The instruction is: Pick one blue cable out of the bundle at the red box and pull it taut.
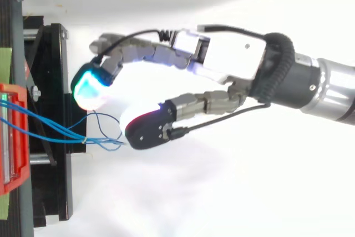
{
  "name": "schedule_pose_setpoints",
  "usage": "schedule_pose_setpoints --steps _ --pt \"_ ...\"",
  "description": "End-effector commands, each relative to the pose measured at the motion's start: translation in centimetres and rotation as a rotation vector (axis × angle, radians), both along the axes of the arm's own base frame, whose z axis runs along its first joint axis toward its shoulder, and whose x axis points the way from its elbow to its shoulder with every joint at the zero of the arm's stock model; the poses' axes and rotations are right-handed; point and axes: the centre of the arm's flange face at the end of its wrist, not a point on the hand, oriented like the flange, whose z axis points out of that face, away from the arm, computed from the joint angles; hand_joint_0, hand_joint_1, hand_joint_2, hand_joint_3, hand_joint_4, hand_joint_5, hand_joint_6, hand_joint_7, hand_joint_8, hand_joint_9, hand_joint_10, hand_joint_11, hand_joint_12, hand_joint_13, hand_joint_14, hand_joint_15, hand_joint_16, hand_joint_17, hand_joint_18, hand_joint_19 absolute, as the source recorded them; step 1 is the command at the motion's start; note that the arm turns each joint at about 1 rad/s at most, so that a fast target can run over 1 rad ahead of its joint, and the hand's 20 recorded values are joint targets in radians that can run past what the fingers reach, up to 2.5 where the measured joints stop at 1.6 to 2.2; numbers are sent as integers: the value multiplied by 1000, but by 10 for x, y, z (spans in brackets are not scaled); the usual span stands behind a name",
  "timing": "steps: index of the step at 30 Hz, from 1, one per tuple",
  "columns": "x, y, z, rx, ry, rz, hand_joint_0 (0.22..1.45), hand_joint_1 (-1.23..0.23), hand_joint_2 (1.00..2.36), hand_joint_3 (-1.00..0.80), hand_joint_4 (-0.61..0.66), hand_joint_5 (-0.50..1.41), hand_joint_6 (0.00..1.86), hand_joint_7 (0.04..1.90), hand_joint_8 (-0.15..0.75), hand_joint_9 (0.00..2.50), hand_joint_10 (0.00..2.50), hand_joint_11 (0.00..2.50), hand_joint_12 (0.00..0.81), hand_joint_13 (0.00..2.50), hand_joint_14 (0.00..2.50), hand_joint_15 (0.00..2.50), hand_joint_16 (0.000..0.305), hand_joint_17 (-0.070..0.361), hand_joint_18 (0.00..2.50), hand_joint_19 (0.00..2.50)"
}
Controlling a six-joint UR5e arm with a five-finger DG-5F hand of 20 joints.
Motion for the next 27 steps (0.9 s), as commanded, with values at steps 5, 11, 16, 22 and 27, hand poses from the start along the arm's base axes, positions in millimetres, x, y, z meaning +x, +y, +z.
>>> schedule_pose_setpoints --steps 5,11,16,22,27 --pt "18 16 -38 39 -24 28 495 -501 1000 -500 270 -215 502 752 268 186 1 0 376 0 1 53 62 139 0 0" --pt "20 18 -39 61 -27 36 500 -500 1000 -500 273 -211 502 759 269 199 0 0 375 0 0 57 62 139 0 0" --pt "21 19 -38 69 -31 38 519 -497 1000 -500 294 -195 502 807 269 222 0 4 368 0 0 53 60 134 0 0" --pt "26 20 -32 69 -45 41 547 -513 1000 -500 314 -170 502 922 266 240 0 11 358 0 0 50 57 129 0 0" --pt "32 22 -21 58 -56 53 566 -540 1002 -466 308 -160 502 977 262 239 1 9 354 0 2 49 57 127 0 0"
